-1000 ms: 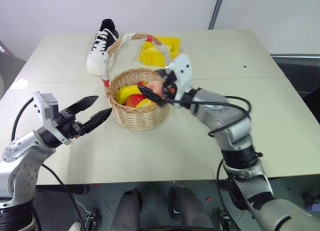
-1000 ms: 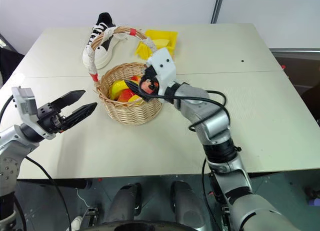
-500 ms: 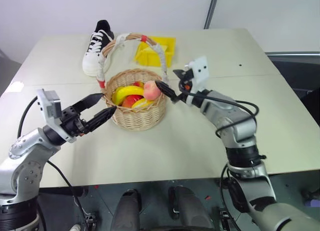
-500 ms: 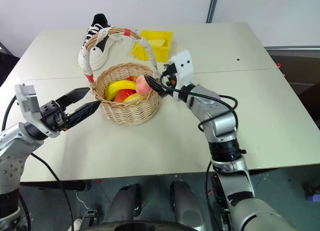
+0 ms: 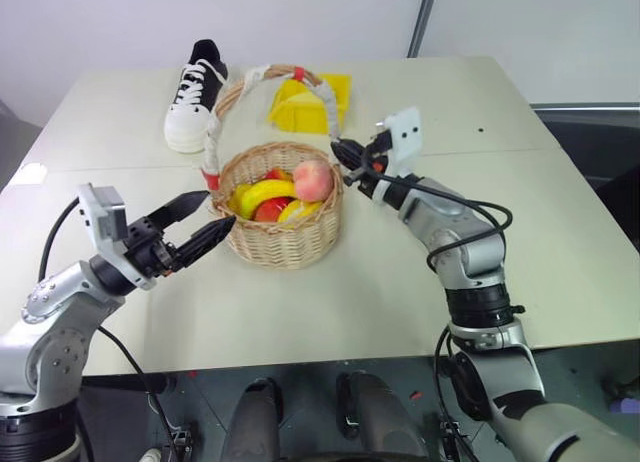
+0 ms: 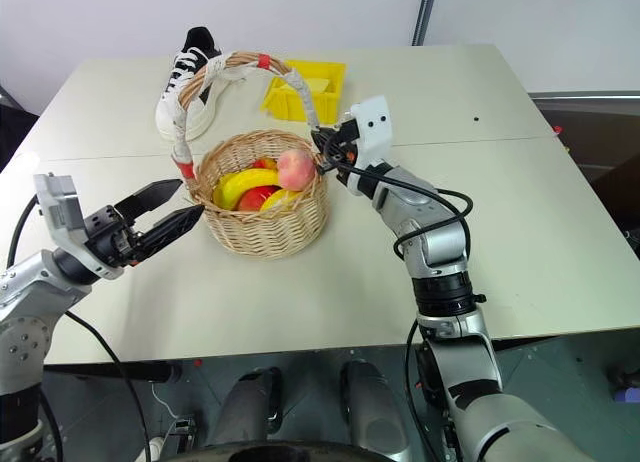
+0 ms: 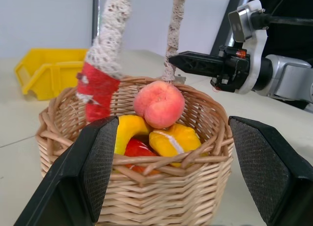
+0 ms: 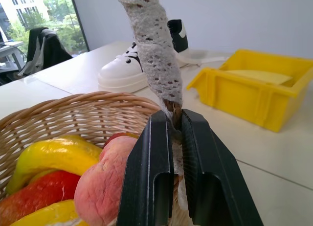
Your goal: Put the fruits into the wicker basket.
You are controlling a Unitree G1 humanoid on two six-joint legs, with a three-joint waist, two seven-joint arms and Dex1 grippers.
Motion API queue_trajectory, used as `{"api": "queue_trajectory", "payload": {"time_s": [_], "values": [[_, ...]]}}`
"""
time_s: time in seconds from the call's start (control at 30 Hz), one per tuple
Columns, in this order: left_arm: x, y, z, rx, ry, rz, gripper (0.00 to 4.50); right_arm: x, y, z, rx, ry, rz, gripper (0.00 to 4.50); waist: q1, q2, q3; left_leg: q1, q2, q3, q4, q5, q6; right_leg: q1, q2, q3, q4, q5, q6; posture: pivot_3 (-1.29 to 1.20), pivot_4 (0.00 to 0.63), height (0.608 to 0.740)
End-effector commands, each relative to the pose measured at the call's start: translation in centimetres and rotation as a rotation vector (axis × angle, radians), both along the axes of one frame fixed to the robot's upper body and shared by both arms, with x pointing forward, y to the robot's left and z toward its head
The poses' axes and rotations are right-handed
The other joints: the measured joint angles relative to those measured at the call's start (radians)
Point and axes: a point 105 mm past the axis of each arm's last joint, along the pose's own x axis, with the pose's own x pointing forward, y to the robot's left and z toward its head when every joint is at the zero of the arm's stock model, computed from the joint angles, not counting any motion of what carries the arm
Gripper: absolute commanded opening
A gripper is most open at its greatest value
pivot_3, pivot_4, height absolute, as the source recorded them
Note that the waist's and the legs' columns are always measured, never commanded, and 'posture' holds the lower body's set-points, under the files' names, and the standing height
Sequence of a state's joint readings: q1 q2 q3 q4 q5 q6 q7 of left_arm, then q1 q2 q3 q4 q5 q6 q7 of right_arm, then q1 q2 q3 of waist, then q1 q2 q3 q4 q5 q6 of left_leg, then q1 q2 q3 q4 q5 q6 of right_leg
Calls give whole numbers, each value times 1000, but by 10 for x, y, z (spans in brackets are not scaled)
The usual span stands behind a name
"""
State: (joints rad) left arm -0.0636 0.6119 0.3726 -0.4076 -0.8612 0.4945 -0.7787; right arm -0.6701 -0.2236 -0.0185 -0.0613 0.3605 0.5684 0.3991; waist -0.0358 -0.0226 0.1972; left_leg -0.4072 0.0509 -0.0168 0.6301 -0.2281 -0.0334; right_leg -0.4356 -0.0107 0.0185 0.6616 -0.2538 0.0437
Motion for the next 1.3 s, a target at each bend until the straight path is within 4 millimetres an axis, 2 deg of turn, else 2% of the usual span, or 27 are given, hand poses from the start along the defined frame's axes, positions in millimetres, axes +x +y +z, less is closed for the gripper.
{"api": "queue_trajectory", "payload": {"time_s": [0.03,0.17,0.37,0.43,0.5,0.53,0.6,0.73,0.93,1.0,1.13,1.2,1.3], "values": [[0,-2,9,3,-44,-12,3840,-10,-51,44,52,-156,-134,42,6,0,0,0,0,0,0,0,0,0,0,0,0,0,0,0,150,740],[3,-3,7,3,-41,-26,3840,-13,-111,56,79,-176,-322,42,15,0,0,0,-1,1,0,0,0,0,0,0,-1,-1,-1,0,150,740],[10,-11,7,0,-44,-60,3840,-15,-211,45,74,-125,-721,42,16,0,0,0,-1,2,0,0,0,0,0,1,-1,-1,-1,0,150,740],[12,-13,7,0,-46,-69,3840,-16,-232,39,71,-104,-810,42,16,0,0,1,-1,3,0,0,0,0,0,2,-1,-1,-1,0,150,740],[13,-14,7,2,-49,-74,3840,-16,-244,33,72,-84,-854,42,14,1,0,1,-1,4,-1,0,0,0,0,3,-1,-1,-1,0,150,740],[14,-14,7,3,-49,-75,3840,-16,-247,30,72,-75,-866,419,12,1,0,1,-1,4,-1,0,0,0,0,4,-1,0,-1,0,150,740],[14,-14,6,7,-49,-76,3840,-17,-249,29,73,-71,-869,1139,7,1,0,1,0,5,-1,-1,1,0,1,4,-1,0,0,0,150,740],[15,-12,3,17,-41,-71,3840,-24,-247,29,29,-88,-849,3234,-1,1,0,1,0,5,-1,-1,1,0,1,4,-1,0,0,0,150,740],[17,2,-2,33,-27,-7,3840,-48,-254,13,-69,-56,-785,3234,0,1,0,1,0,5,-1,-1,1,0,0,4,-1,0,1,0,150,740],[18,9,-7,42,-5,29,3840,-60,-240,-1,-113,-26,-648,3234,-1,1,0,1,0,5,-1,-1,1,0,0,4,-1,-1,2,0,150,740],[24,38,-29,90,79,208,3840,-89,-174,-16,-152,-21,-236,3234,-11,2,1,4,0,5,-2,-1,2,1,1,5,-1,-3,5,0,150,740],[27,50,-34,88,96,289,3840,-95,-149,-22,-174,-17,-117,3234,-15,1,1,7,1,6,-2,-1,2,2,1,6,0,-3,4,0,150,740],[25,57,-36,98,75,345,3840,-99,-120,-32,-183,-9,11,3234,-11,1,1,14,1,7,-2,-1,2,8,1,6,0,-5,0,0,150,740]]}}
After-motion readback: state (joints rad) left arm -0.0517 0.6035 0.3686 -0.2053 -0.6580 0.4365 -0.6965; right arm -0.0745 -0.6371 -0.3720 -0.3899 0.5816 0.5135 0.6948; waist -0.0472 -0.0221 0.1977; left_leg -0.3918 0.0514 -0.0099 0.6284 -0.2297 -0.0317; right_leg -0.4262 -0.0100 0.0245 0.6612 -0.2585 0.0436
